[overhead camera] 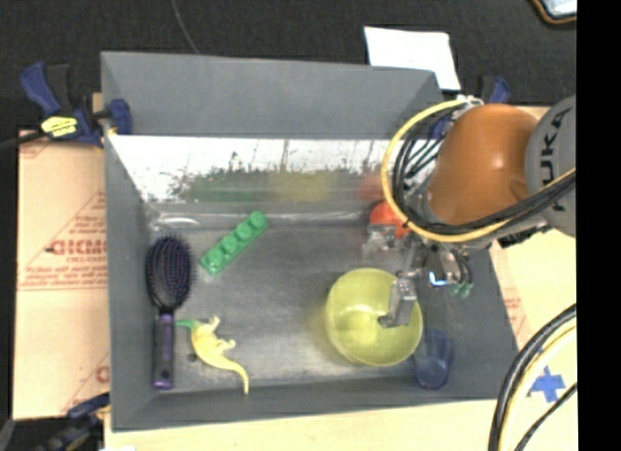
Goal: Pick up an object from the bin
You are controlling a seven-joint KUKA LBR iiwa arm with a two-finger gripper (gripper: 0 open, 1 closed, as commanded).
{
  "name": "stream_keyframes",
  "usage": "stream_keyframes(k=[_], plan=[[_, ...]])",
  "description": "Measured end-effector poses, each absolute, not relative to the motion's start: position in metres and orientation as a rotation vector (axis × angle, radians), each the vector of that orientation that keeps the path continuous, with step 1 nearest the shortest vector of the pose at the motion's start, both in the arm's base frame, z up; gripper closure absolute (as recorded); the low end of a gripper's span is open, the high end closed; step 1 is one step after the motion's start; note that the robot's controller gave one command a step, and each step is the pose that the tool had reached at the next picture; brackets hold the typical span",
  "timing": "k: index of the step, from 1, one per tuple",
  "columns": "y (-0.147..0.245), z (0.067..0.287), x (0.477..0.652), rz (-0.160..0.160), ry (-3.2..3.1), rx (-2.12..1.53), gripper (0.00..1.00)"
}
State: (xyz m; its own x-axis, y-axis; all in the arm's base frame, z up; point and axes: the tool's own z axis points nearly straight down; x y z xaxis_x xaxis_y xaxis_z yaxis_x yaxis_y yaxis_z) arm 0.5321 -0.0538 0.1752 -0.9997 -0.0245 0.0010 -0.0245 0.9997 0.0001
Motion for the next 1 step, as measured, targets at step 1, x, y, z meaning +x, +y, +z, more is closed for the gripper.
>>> stream_keyframes(k=[1], plan=[[-0.0332,0.1860,0.5638,0.006,-3.164,0.016,0.00]])
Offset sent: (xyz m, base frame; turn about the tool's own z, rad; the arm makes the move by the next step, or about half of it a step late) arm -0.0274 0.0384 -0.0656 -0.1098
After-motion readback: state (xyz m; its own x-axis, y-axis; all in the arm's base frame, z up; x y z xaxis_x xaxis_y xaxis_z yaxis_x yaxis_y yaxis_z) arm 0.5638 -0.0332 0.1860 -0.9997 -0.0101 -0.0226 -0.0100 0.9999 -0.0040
